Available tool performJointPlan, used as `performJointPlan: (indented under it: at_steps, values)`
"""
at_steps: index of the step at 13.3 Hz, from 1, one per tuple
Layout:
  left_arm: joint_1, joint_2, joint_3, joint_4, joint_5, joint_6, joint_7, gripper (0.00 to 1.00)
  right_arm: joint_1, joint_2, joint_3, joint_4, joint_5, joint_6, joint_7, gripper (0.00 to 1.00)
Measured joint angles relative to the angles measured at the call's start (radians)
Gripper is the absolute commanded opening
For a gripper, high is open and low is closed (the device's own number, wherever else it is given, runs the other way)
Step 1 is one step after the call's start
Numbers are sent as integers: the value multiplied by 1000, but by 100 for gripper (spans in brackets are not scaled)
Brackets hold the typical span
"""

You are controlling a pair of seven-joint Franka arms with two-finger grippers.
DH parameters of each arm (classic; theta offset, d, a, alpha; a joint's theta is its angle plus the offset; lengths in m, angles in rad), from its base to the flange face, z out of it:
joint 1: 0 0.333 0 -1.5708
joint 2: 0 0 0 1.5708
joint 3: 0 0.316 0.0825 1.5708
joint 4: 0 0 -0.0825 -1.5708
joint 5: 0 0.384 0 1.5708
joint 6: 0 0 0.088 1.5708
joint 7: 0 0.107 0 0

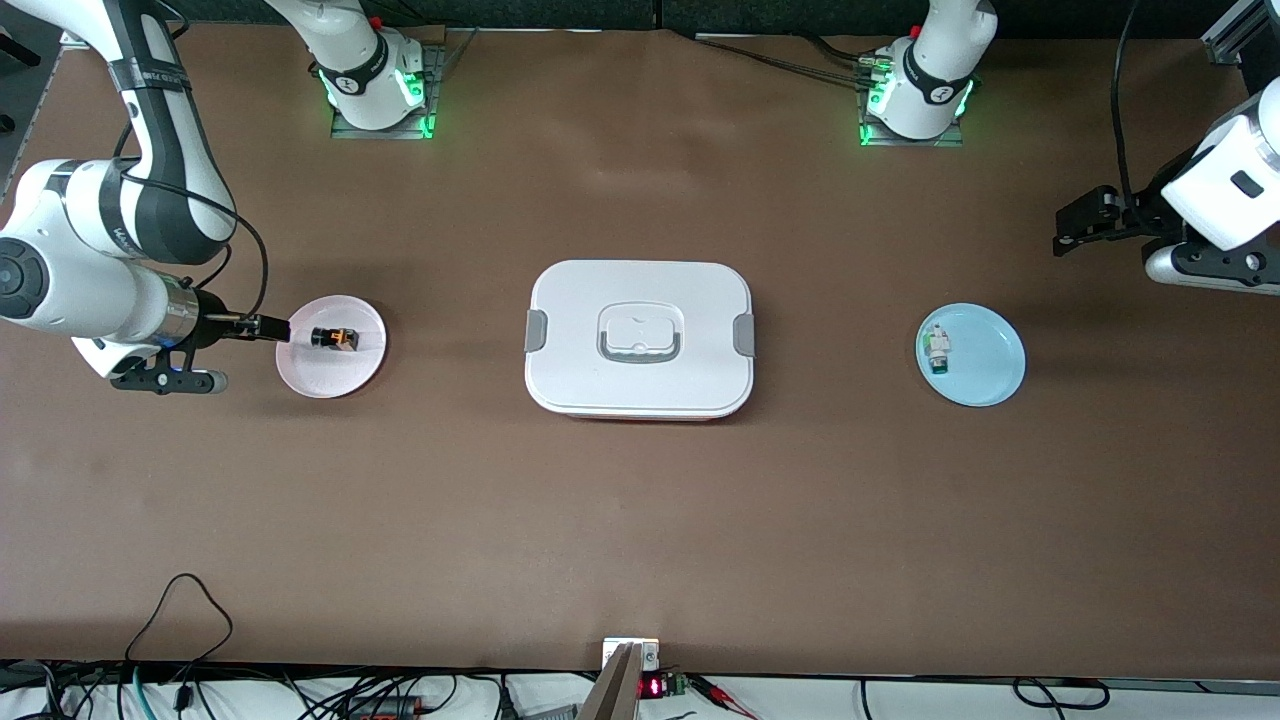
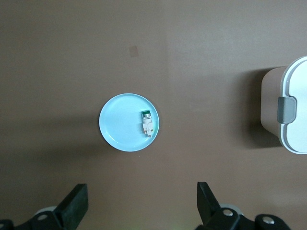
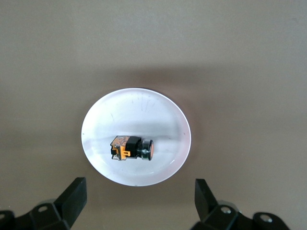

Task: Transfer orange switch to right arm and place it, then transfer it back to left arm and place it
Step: 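Move the right gripper back toward the switch on the white plate, then lower the right gripper and close it on the orange switch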

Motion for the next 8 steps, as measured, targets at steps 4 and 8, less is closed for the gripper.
performJointPlan:
  at_steps: [4, 8]
  values:
    - [0, 0, 0, 0, 0, 0, 0, 100, 37, 13, 1, -23, 0, 27, -1, 100]
    - [0, 0, 1, 0, 0, 0, 0, 100, 57, 52, 1, -54, -8, 83, -1, 100]
